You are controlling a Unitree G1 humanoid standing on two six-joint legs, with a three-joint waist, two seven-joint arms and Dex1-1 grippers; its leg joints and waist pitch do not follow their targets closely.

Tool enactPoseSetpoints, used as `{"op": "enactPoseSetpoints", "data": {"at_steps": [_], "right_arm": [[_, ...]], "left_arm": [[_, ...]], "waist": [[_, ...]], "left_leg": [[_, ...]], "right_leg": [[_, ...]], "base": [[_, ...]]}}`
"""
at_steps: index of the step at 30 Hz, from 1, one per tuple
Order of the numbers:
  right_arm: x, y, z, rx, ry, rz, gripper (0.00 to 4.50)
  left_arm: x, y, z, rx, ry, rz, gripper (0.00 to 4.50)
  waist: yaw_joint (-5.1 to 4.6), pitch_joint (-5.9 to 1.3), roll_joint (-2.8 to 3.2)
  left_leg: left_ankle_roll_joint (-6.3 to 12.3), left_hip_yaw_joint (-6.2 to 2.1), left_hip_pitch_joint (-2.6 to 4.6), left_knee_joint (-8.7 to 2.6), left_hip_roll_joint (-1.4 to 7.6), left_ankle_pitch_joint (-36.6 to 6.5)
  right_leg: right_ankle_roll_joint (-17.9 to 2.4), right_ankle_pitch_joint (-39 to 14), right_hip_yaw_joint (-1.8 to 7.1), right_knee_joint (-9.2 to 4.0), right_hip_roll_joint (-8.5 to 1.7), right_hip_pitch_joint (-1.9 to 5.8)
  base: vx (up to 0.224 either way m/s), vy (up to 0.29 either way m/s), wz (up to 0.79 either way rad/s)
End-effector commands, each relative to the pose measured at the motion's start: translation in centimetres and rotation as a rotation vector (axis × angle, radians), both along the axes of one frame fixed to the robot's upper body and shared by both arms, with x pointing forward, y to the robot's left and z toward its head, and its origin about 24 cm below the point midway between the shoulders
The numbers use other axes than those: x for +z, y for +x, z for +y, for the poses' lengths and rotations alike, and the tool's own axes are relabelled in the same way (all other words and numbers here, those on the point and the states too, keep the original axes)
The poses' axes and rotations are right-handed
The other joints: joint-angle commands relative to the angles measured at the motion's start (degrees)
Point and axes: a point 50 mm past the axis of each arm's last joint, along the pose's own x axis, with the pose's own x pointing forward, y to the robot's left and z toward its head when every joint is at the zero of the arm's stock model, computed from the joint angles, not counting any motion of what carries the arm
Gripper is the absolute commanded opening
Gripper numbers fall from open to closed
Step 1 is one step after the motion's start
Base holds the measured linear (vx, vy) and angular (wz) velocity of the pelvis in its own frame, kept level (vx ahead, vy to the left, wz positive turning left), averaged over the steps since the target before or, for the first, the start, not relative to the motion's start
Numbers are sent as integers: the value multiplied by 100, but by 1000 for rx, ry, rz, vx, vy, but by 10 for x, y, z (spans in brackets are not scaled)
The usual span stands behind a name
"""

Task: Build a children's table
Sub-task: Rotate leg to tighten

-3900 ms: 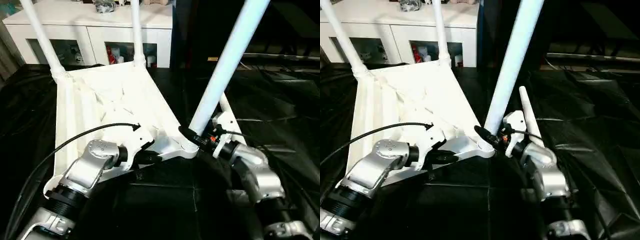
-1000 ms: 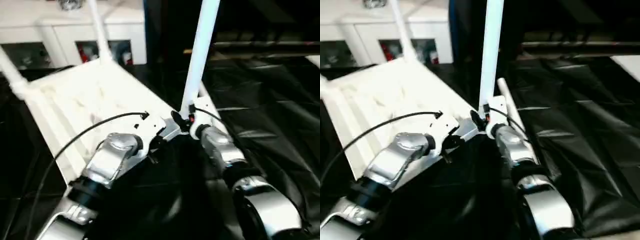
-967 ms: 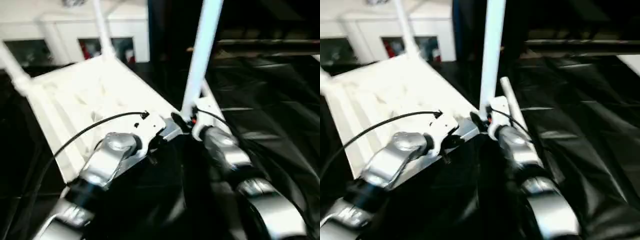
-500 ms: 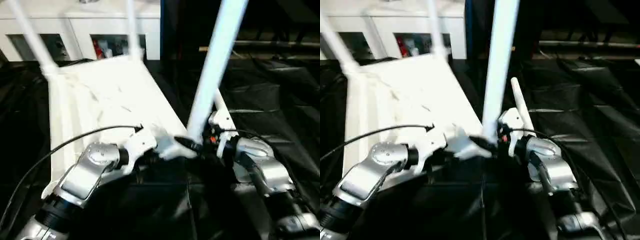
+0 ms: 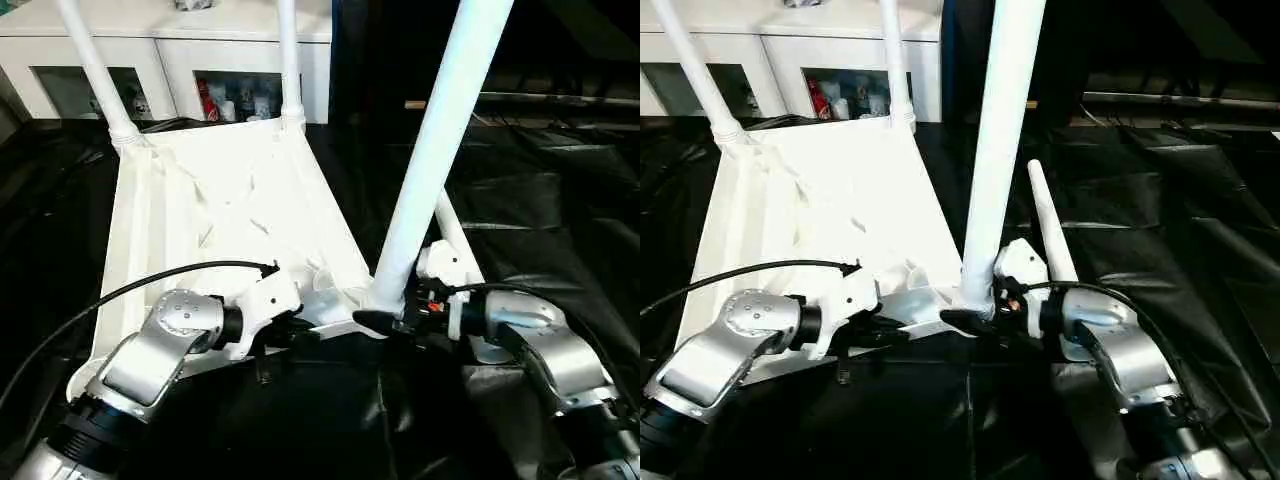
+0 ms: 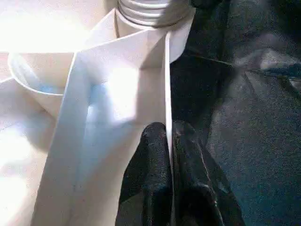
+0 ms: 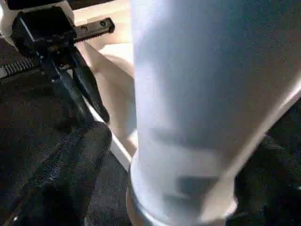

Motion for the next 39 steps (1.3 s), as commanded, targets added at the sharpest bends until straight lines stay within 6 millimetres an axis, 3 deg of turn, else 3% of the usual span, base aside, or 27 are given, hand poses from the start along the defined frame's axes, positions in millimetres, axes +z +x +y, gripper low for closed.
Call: {"op": "enactPoseSetpoints", "data": {"at_steps": [1, 9, 22, 28, 33, 37, 39], "right_arm": [[-2, -1, -4, -7, -35, 0, 408], [-6, 0, -6, -42, -27, 9, 408], [-13, 1, 0, -43, -23, 8, 295], [-17, 1, -1, -67, -10, 20, 278], [-32, 8, -6, -237, 33, 89, 276], [-52, 25, -7, -530, 33, 138, 275], [-63, 38, -4, -759, 10, 175, 275]], "left_arm": [[19, 8, -1, -16, -53, -78, 0], [18, 8, -1, -20, -55, -75, 0], [17, 8, -1, -31, -48, -74, 0], [16, 8, 0, -28, -46, -71, 0], [13, 10, -2, 8, -71, -61, 0], [6, 24, -11, 162, -98, -57, 0], [-1, 37, -21, 304, -87, -63, 0]], "waist": [[-2, -419, -73], [-4, -430, -62], [6, -445, -54], [3, -449, -50], [-17, -430, -35], [-127, -353, -37], [-199, -330, -30]], "left_leg": [[295, -92, 78, -434, 315, -1046], [340, -89, 68, -410, 310, -917], [325, -90, 79, -391, 308, -883], [340, -89, 75, -382, 302, -861], [232, -104, 71, -407, 298, -1062], [-25, -126, 128, -459, 279, -1738], [-171, -155, 196, -445, 248, -2083]], "right_leg": [[-972, -1560, 338, -441, -380, 315], [-1074, -1350, 328, -411, -370, 331], [-1111, -1268, 326, -388, -364, 339], [-1150, -1206, 321, -380, -365, 344], [-1067, -1602, 315, -419, -378, 349], [-834, -2623, 288, -548, -388, 309], [-622, -3326, 235, -645, -412, 281]], "base": [[0, 0, 0], [0, 0, 0], [0, 0, 0], [0, 0, 0], [0, 0, 0], [0, 0, 0], [-28, 3, -3]]}}
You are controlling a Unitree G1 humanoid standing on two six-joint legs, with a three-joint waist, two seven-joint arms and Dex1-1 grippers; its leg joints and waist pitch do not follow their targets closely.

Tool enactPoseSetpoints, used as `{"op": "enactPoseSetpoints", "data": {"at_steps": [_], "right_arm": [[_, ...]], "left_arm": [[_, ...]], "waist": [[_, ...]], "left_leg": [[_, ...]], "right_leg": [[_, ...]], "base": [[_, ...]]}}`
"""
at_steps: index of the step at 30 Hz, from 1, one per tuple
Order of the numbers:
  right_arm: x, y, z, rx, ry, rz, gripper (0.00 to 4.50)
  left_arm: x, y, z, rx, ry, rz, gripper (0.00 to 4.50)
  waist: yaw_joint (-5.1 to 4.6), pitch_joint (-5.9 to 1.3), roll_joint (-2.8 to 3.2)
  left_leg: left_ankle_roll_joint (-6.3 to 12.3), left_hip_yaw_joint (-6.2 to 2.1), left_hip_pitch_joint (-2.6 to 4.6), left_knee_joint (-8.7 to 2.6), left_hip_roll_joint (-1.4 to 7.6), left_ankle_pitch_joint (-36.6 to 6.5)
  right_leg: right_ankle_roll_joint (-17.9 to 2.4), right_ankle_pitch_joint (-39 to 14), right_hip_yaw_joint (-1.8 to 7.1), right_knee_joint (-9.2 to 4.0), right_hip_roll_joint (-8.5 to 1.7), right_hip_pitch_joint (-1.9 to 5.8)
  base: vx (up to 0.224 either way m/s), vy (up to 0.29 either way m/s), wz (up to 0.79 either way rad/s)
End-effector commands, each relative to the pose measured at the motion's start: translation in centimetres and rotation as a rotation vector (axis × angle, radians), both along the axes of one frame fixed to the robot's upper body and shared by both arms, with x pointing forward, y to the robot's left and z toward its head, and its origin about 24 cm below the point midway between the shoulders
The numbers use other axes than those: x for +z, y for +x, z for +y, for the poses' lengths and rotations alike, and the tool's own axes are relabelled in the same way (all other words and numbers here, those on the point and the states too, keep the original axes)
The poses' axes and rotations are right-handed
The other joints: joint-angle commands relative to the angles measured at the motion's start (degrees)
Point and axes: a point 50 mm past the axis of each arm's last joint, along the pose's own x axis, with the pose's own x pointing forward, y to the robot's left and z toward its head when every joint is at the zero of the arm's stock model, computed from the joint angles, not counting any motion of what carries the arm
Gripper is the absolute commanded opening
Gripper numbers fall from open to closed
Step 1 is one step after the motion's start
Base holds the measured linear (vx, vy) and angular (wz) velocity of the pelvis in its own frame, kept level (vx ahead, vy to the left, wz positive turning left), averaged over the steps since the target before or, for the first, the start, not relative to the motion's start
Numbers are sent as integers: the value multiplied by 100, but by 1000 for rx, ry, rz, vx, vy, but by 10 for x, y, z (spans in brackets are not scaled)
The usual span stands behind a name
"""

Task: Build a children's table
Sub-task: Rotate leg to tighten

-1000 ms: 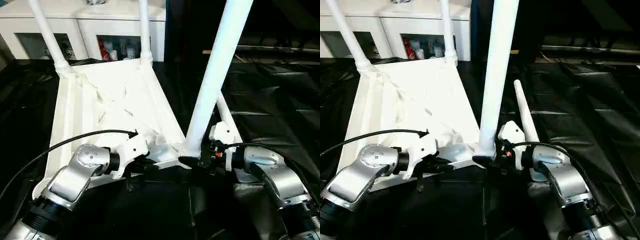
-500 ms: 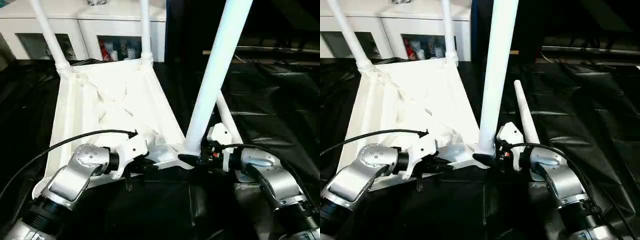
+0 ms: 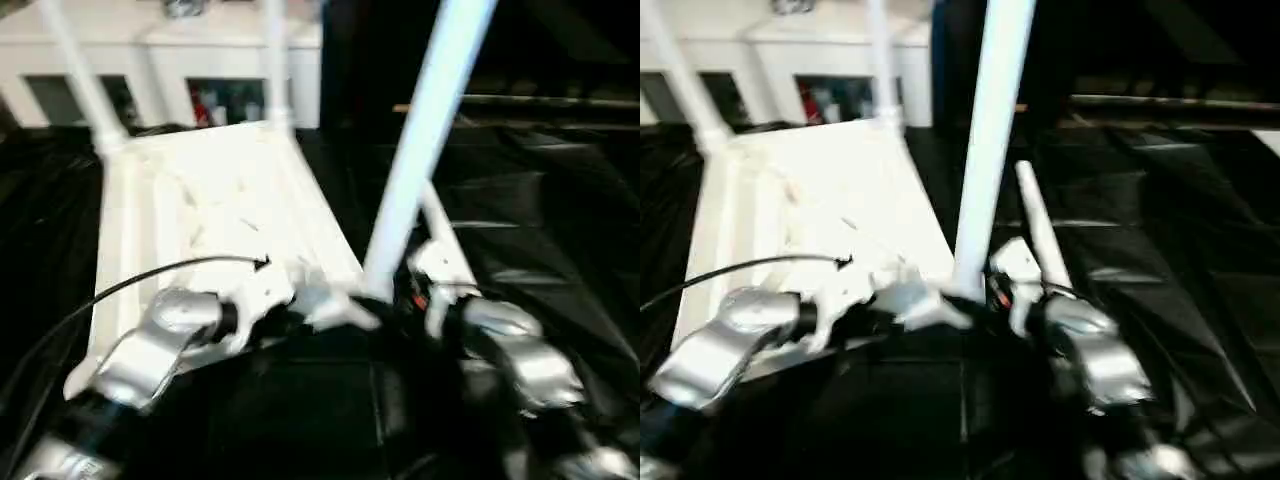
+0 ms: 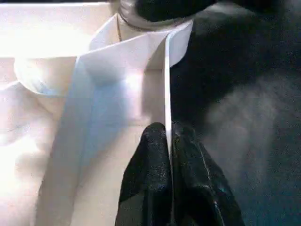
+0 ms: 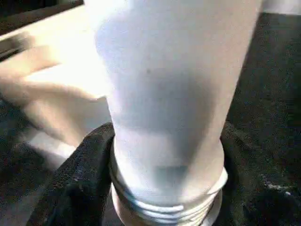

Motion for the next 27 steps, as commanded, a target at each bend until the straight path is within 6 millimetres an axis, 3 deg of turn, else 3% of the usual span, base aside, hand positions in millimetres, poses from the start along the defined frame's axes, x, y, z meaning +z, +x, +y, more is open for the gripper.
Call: {"op": "enactPoseSetpoints", "data": {"at_steps": [1, 2, 3, 5, 7, 8, 9, 10, 11, 12, 14, 15, 17, 20, 21, 22, 24, 26, 27], "right_arm": [[-31, 1, -26, -284, -66, 155, 275], [-36, 8, -20, -400, -98, 185, 275], [-38, 11, -16, -441, -112, 197, 275], [-38, 15, -6, -497, -116, 216, 275], [-37, 17, -1, -505, -111, 222, 275], [-35, 20, 8, -502, -118, 215, 275], [-34, 22, 11, -501, -117, 213, 275], [-34, 22, 11, -501, -117, 213, 275], [-32, 24, 15, -491, -109, 203, 275], [-30, 26, 18, -477, -106, 189, 275], [-27, 29, 21, -466, -96, 168, 275], [-25, 30, 21, -460, -77, 159, 275], [-20, 33, 21, -462, -41, 136, 345], [-11, 37, 19, -446, -23, 84, 347], [-6, 39, 17, -431, -18, 60, 347], [-4, 40, 16, -420, -15, 44, 376], [7, 42, 6, -367, -7, -12, 384], [16, 37, -7, -256, -1, -49, 405], [19, 30, -12, -171, 3, -51, 405]], "left_arm": [[8, 11, -4, 100, -58, -49, 0], [3, 19, -15, 199, -38, -41, 0], [0, 22, -22, 243, -21, -40, 0], [-4, 25, -34, 277, 11, -39, 0], [-5, 25, -41, 284, 10, -35, 0], [-5, 23, -50, 270, 18, -27, 0], [-6, 24, -52, 269, 32, -34, 0], [-6, 24, -52, 269, 32, -34, 0], [-6, 25, -52, 274, 37, -36, 0], [-6, 26, -50, 285, 41, -39, 0], [-6, 27, -48, 290, 43, -42, 0], [-6, 27, -46, 290, 43, -44, 0], [-6, 27, -42, 295, 46, -47, 0], [-4, 27, -39, 277, 47, -58, 0], [-2, 25, -38, 245, 39, -73, 0], [0, 24, -38, 220, 33, -83, 0], [3, 19, -32, 153, 31, -102, 0], [6, 13, -21, 106, 32, -105, 0], [8, 9, -16, 74, 26, -110, 0]], "waist": [[-30, -317, -37], [-27, -338, -54], [-48, -312, -38], [-60, -322, -41], [-74, -323, -36], [-105, -306, -8], [-139, -309, -29], [-141, -304, -5], [-178, -294, 7], [-218, -294, 12], [-230, -304, 19], [-227, -302, 14], [-216, -300, -29], [-205, -294, -17], [-213, -303, -41], [-203, -332, -33], [-181, -337, -48], [-78, -393, -65], [-28, -403, -80]], "left_leg": [[-205, -169, 107, -439, 224, -2145], [-204, -177, 109, -429, 219, -2102], [-203, -179, 154, -421, 222, -2232], [-191, -184, 218, -418, 225, -2445], [-179, -205, 207, -452, 244, -2580], [-202, -243, 230, -498, 275, -2933], [-216, -258, 219, -523, 285, -3112], [-238, -268, 232, -534, 291, -3221], [-283, -275, 289, -532, 290, -3466], [-301, -300, 294, -547, 293, -3638], [-309, -324, 237, -602, 319, -3755], [-306, -323, 221, -614, 317, -3731], [-260, -283, 290, -510, 244, -3511], [-195, -290, 256, -508, 248, -3322], [-191, -304, 220, -528, 257, -3306], [-194, -319, 145, -556, 274, -3172], [-157, -298, 156, -558, 281, -3060], [8, -247, 60, -574, 313, -2364], [108, -200, 39, -560, 323, -1937]], "right_leg": [[-503, -3607, 206, -706, -423, 194], [-426, -3659, 190, -729, -439, 201], [-388, -3743, 157, -763, -416, 148], [-299, -3747, 109, -822, -402, 129], [-272, -3595, 75, -826, -393, 168], [-215, -3519, 10, -845, -391, 197], [-186, -3447, -7, -852, -393, 221], [-186, -3463, -15, -848, -405, 214], [-172, -3510, -50, -889, -408, 193], [-151, -3461, -92, -890, -400, 220], [-157, -3326, -65, -825, -408, 279], [-181, -3310, -37, -812, -418, 279], [-174, -3705, -55, -936, -489, 192], [-113, -3796, -74, -945, -484, 210], [-111, -3753, -70, -927, -484, 239], [-147, -3566, -33, -872, -502, 293], [-257, -3404, 8, -852, -504, 247], [-472, -2749, 135, -748, -519, 288], [-652, -2230, 188, -677, -496, 262]], "base": [[-56, 6, -6], [-53, 9, -4], [0, 0, 0], [0, 0, 0], [0, 0, 0], [0, 0, 0], [0, 0, 0], [0, 0, 0], [0, 0, 0], [0, 0, 0], [0, 0, 0], [0, 0, 0], [0, 0, 0], [0, 0, 0], [0, 0, 0], [0, 0, 0], [0, 0, 0], [0, 0, 0], [0, 0, 0]]}}
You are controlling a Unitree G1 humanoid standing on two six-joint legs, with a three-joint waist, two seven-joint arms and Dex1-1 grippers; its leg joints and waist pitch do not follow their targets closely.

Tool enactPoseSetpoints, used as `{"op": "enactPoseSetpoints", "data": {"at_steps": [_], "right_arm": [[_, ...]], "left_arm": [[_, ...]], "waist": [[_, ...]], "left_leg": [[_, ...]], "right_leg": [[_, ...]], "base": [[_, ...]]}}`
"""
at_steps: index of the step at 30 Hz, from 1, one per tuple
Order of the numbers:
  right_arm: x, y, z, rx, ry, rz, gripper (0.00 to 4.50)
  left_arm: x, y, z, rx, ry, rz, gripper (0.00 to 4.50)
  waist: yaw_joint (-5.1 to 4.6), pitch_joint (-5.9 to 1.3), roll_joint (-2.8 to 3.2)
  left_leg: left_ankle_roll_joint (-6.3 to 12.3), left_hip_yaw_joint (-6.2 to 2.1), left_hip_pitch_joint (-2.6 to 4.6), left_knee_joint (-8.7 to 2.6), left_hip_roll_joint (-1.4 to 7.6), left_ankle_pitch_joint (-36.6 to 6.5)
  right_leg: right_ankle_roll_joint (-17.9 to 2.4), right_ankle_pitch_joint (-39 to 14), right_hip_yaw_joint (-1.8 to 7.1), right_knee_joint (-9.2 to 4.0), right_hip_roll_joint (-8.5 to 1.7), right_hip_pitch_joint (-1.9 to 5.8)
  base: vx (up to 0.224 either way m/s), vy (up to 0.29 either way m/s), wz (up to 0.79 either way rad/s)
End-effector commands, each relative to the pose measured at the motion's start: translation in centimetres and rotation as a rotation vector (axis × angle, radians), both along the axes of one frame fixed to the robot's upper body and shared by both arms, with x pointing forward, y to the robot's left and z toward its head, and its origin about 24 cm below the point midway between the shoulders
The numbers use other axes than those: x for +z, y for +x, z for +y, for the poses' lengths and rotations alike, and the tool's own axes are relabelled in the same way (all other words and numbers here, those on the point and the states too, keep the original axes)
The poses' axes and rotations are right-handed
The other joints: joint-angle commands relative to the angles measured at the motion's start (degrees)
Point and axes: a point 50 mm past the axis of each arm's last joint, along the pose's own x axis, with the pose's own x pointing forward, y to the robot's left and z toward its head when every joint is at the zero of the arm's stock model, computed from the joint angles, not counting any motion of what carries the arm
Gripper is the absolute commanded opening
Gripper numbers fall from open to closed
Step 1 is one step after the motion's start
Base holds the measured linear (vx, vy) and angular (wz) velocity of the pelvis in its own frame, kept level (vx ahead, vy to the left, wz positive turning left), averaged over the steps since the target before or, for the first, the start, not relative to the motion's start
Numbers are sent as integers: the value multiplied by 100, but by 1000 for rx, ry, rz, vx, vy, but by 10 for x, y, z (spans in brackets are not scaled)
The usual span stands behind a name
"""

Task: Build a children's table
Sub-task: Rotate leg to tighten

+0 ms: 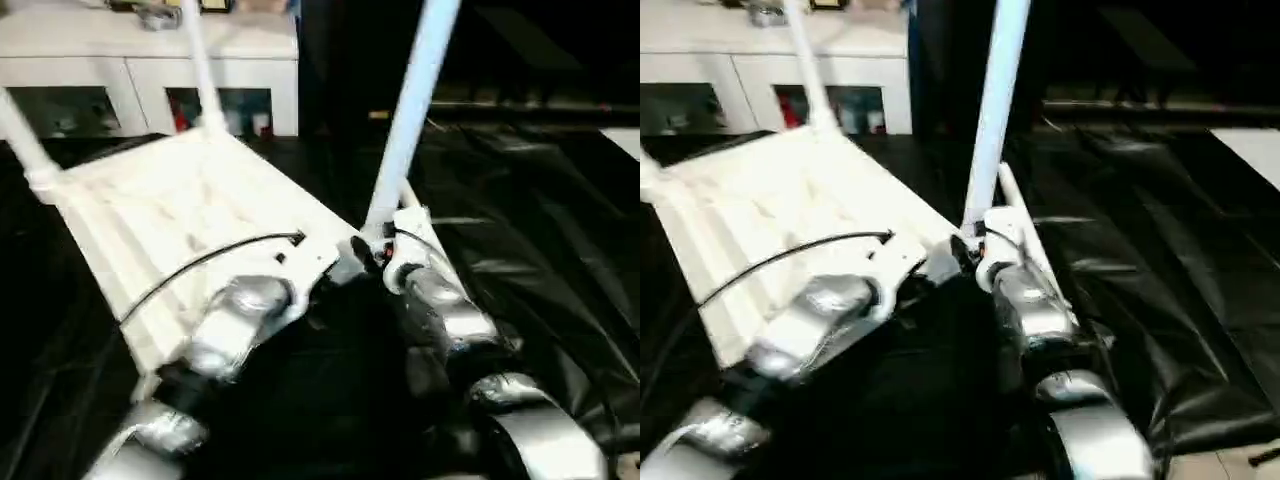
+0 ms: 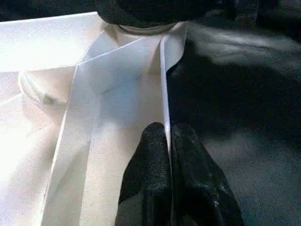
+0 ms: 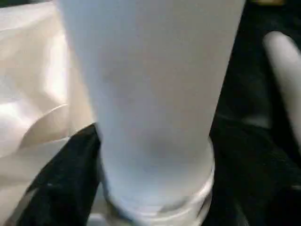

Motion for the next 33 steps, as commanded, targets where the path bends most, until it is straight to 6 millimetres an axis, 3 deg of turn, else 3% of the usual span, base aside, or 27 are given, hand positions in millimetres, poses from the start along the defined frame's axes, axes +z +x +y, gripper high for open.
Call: {"op": "enactPoseSetpoints", "data": {"at_steps": [1, 3, 4, 5, 8, 12, 13, 15, 17, 23, 26, 28, 33], "right_arm": [[16, 0, -18, 50, 9, -46, 405], [21, -15, -26, 207, -6, -59, 405], [24, -24, -31, 290, -19, -65, 405], [25, -31, -34, 355, -29, -67, 405], [28, -48, -40, 495, -54, -50, 405], [30, -66, -43, 657, -82, -3, 405], [30, -67, -42, 671, -81, 1, 405], [31, -70, -41, 692, -83, 6, 405], [29, -70, -36, 709, -115, -3, 405], [25, -60, -30, 672, -152, -11, 405], [24, -57, -29, 657, -147, -12, 405], [24, -54, -27, 640, -121, -22, 405], [20, -52, -25, 632, -117, -21, 405]], "left_arm": [[9, -3, 8, -49, -19, -44, 0], [11, -9, 16, -100, -25, -41, 0], [13, -12, 20, -126, -28, -34, 0], [14, -15, 23, -147, -30, -29, 0], [18, -21, 27, -215, -44, -24, 0], [27, -32, 32, -336, -75, 16, 0], [27, -32, 33, -345, -69, 17, 0], [27, -33, 34, -357, -64, 18, 0], [28, -32, 36, -366, -58, 24, 0], [29, -34, 35, -383, -60, 33, 0], [28, -34, 35, -385, -60, 35, 0], [27, -34, 35, -387, -58, 36, 0], [26, -33, 35, -388, -53, 38, 0]], "waist": [[77, -385, -81], [157, -388, -103], [190, -394, -79], [258, -418, -78], [274, -436, -64], [282, -444, -46], [280, -448, -39], [268, -432, -42], [296, -422, -58], [289, -404, -68], [280, -408, -71], [306, -412, -59], [304, -436, -52]], "left_leg": [[144, -90, 78, -496, 330, -1838], [208, -32, 65, -454, 312, -1635], [234, -26, 70, -451, 313, -1574], [307, -3, 97, -436, 356, -1381], [396, 14, 22, -388, 306, -988], [535, 8, -14, -362, 317, -686], [536, 17, 27, -355, 314, -778], [495, 16, 21, -365, 317, -860], [413, 22, 60, -375, 330, -961], [179, 2, 60, -413, 333, -1271], [139, 2, 63, -410, 323, -1268], [145, 18, 109, -400, 336, -1255], [178, 2, 53, -394, 330, -1040]], "right_leg": [[-711, -2144, 361, -382, -440, 184], [-785, -2265, 416, -335, -432, 175], [-750, -2241, 430, -325, -408, 181], [-728, -1898, 467, -285, -394, 164], [-1037, -1316, 491, -177, -348, 173], [-1212, -790, 478, -99, -318, 209], [-1278, -850, 471, -109, -308, 184], [-1304, -971, 472, -124, -310, 196], [-1274, -1203, 479, -144, -322, 172], [-1078, -1711, 481, -189, -347, 175], [-1074, -1712, 481, -191, -349, 172], [-1107, -1595, 496, -187, -341, 138], [-1180, -1227, 484, -121, -340, 196]], "base": [[0, 0, 0], [0, 0, 0], [0, 0, 0], [67, -41, 7], [74, -34, 5], [39, -13, -1], [0, 0, 0], [0, 0, 0], [0, 0, 0], [0, 0, 0], [0, 0, 0], [0, 0, 0], [0, 0, 0]]}}
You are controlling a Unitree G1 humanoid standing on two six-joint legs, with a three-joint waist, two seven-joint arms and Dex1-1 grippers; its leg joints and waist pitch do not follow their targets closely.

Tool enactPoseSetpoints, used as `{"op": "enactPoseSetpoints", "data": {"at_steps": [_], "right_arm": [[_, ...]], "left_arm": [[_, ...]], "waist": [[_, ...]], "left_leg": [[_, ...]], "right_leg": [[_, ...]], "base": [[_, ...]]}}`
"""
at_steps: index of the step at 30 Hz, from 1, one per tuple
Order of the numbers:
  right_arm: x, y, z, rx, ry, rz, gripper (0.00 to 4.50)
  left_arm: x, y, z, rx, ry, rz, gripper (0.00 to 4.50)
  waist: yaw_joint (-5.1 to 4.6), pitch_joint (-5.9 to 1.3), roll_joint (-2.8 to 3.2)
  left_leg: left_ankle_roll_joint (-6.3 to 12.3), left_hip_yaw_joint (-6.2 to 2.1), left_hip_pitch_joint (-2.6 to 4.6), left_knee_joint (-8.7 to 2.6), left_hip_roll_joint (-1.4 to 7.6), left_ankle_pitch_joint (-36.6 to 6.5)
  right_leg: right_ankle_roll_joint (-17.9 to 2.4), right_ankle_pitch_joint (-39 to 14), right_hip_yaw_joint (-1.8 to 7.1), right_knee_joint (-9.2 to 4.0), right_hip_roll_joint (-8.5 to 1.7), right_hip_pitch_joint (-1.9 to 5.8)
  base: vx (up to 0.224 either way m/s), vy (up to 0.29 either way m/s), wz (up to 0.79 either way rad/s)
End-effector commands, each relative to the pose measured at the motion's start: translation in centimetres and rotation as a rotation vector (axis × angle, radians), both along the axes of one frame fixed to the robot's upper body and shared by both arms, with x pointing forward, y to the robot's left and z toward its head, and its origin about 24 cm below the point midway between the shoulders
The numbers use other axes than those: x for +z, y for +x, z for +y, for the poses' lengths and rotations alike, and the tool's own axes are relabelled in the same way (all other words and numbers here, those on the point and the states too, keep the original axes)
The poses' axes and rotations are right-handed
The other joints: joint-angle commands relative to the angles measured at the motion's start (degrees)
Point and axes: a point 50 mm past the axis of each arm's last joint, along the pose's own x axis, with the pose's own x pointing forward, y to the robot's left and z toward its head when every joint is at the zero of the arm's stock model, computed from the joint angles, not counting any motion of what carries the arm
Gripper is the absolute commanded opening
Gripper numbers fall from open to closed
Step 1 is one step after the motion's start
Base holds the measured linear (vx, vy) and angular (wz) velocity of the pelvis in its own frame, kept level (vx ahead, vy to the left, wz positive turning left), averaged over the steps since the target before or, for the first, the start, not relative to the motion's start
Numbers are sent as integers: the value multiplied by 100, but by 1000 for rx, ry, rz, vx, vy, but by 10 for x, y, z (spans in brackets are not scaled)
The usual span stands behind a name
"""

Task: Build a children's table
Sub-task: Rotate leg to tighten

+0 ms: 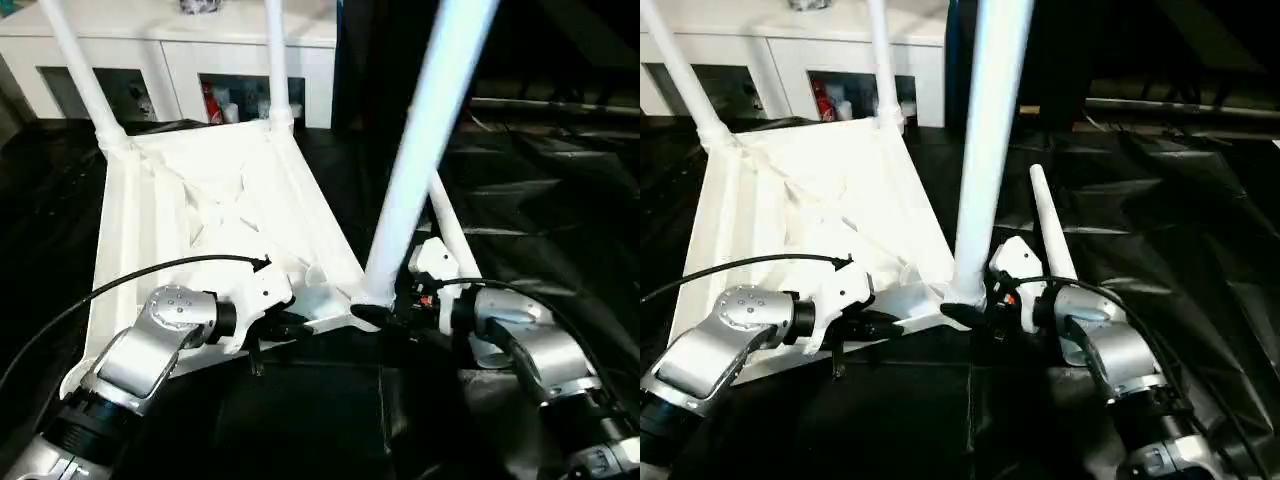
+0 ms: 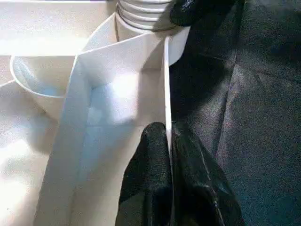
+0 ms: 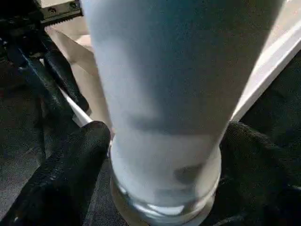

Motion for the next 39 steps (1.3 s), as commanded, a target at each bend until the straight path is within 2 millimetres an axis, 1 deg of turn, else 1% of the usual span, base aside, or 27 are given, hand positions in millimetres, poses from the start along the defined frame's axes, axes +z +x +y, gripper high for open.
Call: {"op": "enactPoseSetpoints", "data": {"at_steps": [1, 3, 4, 5, 7, 8, 13, 14, 15, 16, 19, 20, 25, 26, 27, 28, 29, 30, 31, 32, 33, 34, 35, 36, 37, 38, 39], "right_arm": [[2, 4, 0, -4, -10, -20, 405], [0, 3, 0, -4, -11, -19, 405], [0, 3, 0, -4, -11, -19, 390], [0, 3, 0, -4, -11, -19, 390], [-2, 3, 0, -8, -7, -19, 368], [-2, 3, 0, -8, -7, -19, 361], [-1, 4, 1, -8, 12, -28, 320], [-1, 3, 1, -5, 15, -29, 301], [-1, 3, 1, -5, 16, -29, 301], [-2, 3, 1, -4, 19, -29, 291], [-2, 3, 1, -2, 23, -28, 282], [-3, 2, 2, 0, 25, -26, 279], [-10, 2, -1, -49, 30, 1, 277], [-17, 8, -3, -147, 19, 12, 277], [-21, 11, -5, -207, 11, 17, 277], [-26, 15, -6, -290, 6, 28, 277], [-31, 18, -7, -367, 4, 39, 277], [-38, 24, -6, -512, 9, 67, 276], [-41, 27, -6, -576, 11, 81, 276], [-43, 30, -4, -647, 13, 98, 276], [-46, 33, -3, -716, 10, 109, 276], [-47, 36, 0, -769, 15, 124, 276], [-47, 36, 0, -769, 15, 124, 276], [-49, 41, 7, -864, -9, 132, 276], [-49, 44, 12, -888, -34, 124, 276], [-49, 46, 17, -910, -51, 120, 276], [-49, 48, 22, -923, -55, 118, 276]], "left_arm": [[15, 1, -11, -76, -39, -62, 0], [15, 2, -12, -75, -39, -63, 0], [15, 2, -12, -75, -39, -63, 0], [15, 2, -12, -75, -39, -63, 0], [15, 2, -11, -75, -38, -63, 0], [15, 2, -11, -75, -38, -63, 0], [14, 2, -11, -77, -36, -61, 0], [14, 2, -11, -77, -35, -61, 0], [14, 2, -11, -77, -34, -61, 0], [14, 2, -11, -78, -33, -60, 0], [13, 2, -11, -78, -32, -59, 0], [13, 2, -10, -80, -30, -55, 0], [11, 2, -9, -73, -29, -49, 0], [10, 3, -10, -52, -39, -48, 0], [9, 5, -11, -37, -43, -47, 0], [7, 7, -13, -8, -48, -49, 0], [5, 10, -15, 24, -53, -54, 0], [1, 17, -21, 86, -56, -61, 0], [-1, 20, -23, 113, -55, -63, 0], [-3, 24, -27, 153, -51, -70, 0], [-5, 28, -31, 191, -44, -74, 0], [-7, 31, -36, 227, -33, -74, 0], [-7, 31, -36, 227, -33, -74, 0], [-11, 40, -46, 333, -10, -80, 0], [-14, 43, -51, 367, 4, -76, 0], [-16, 45, -57, 396, 19, -82, 0], [-17, 47, -63, 413, 25, -90, 0]], "waist": [[-13, -427, -24], [-13, -426, -34], [-11, -428, -26], [-11, -427, -27], [-8, -426, -14], [-14, -423, -23], [-11, -427, -12], [-12, -427, -17], [-10, -429, -15], [-9, -430, -8], [-9, -432, -13], [-12, -431, -2], [-17, -431, -3], [-24, -425, -2], [-46, -411, 18], [-56, -411, 8], [-84, -393, -1], [-115, -383, 8], [-138, -366, 13], [-188, -359, -7], [-208, -361, -12], [-206, -364, -9], [-198, -358, -7], [-203, -366, -23], [-213, -355, -15], [-223, -359, -11], [-207, -368, -54]], "left_leg": [[186, -88, 76, -416, 303, -1039], [206, -87, 70, -413, 299, -1023], [205, -86, 72, -409, 299, -1029], [203, -85, 73, -409, 300, -1040], [194, -89, 76, -412, 302, -1048], [190, -88, 75, -414, 299, -1076], [179, -90, 83, -411, 303, -1098], [181, -92, 78, -412, 302, -1090], [183, -92, 80, -412, 303, -1087], [185, -92, 80, -409, 300, -1086], [185, -92, 79, -408, 301, -1075], [185, -91, 78, -408, 299, -1084], [175, -92, 78, -407, 298, -1091], [164, -90, 78, -409, 294, -1129], [97, -92, 84, -420, 291, -1224], [55, -96, 87, -425, 288, -1288], [-33, -109, 90, -441, 284, -1483], [-114, -124, 94, -449, 281, -1650], [-155, -120, 117, -456, 280, -1764], [-242, -135, 139, -456, 260, -1973], [-280, -149, 144, -454, 254, -2021], [-277, -154, 152, -449, 252, -2044], [-252, -153, 166, -436, 244, -2079], [-219, -148, 168, -435, 246, -2052], [-226, -142, 169, -433, 240, -2057], [-251, -153, 191, -428, 235, -2130], [-230, -132, 217, -412, 235, -2164]], "right_leg": [[-1199, -1229, 322, -341, -372, 284], [-1215, -1203, 320, -336, -373, 295], [-1214, -1217, 322, -338, -376, 294], [-1211, -1239, 321, -343, -380, 292], [-1202, -1273, 321, -341, -375, 293], [-1189, -1297, 319, -347, -370, 296], [-1212, -1287, 319, -347, -373, 289], [-1211, -1263, 318, -342, -370, 296], [-1214, -1252, 318, -339, -370, 296], [-1215, -1244, 318, -338, -372, 297], [-1220, -1229, 319, -335, -372, 300], [-1224, -1226, 318, -339, -368, 299], [-1242, -1214, 318, -333, -368, 298], [-1240, -1271, 316, -344, -369, 294], [-1235, -1421, 318, -369, -377, 271], [-1207, -1517, 314, -377, -374, 278], [-1139, -1782, 308, -398, -374, 278], [-1047, -2048, 304, -418, -382, 279], [-1009, -2219, 305, -451, -379, 247], [-919, -2544, 289, -486, -385, 245], [-805, -2790, 280, -517, -406, 247], [-752, -2880, 280, -533, -411, 240], [-675, -3042, 274, -567, -419, 219], [-621, -3081, 277, -581, -413, 210], [-617, -3104, 274, -585, -404, 191], [-571, -3169, 245, -597, -390, 190], [-547, -3165, 249, -622, -395, 154]], "base": [[0, 0, 0], [0, 0, 0], [0, 0, 0], [0, 0, 0], [0, 0, 0], [0, 0, 0], [0, 0, 0], [0, 0, 0], [0, 0, 0], [0, 0, 0], [0, 0, 0], [0, 0, 0], [0, 0, 0], [0, 0, 0], [0, 0, 0], [0, 0, 0], [0, 0, 0], [0, 0, 0], [0, 0, 0], [0, 0, 0], [0, 0, 0], [0, 0, 0], [0, 0, 0], [0, 0, 0], [0, 0, 0], [0, 0, 0], [0, 0, 0]]}}
